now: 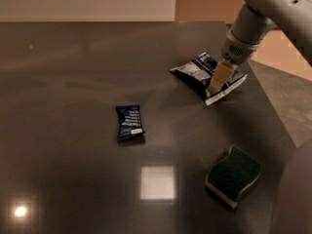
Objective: Pick blue chip bag
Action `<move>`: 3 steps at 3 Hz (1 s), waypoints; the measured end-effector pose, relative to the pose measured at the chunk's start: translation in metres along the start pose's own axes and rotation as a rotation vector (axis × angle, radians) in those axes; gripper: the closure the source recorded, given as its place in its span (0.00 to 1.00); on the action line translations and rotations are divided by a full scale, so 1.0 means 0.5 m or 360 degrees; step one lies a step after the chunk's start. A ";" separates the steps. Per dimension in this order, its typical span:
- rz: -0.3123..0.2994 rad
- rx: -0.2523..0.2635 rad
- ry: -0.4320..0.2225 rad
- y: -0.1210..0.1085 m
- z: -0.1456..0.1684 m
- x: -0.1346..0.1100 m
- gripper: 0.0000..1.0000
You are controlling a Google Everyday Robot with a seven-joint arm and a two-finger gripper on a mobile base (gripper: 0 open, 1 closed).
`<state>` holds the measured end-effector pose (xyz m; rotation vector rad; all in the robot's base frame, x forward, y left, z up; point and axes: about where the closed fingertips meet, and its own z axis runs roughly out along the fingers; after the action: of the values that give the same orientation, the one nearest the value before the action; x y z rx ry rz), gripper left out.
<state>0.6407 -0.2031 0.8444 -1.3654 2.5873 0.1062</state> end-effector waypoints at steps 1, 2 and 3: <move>-0.0002 -0.0052 -0.0037 0.021 -0.014 -0.009 0.65; -0.0017 -0.0069 -0.0107 0.042 -0.052 -0.022 0.88; -0.0057 -0.0062 -0.0201 0.071 -0.111 -0.039 1.00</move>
Offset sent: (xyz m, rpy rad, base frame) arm -0.0320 0.0237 0.0582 0.1257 -0.0207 0.0369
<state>0.6138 -0.1763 0.9015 -1.3709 2.4685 0.2306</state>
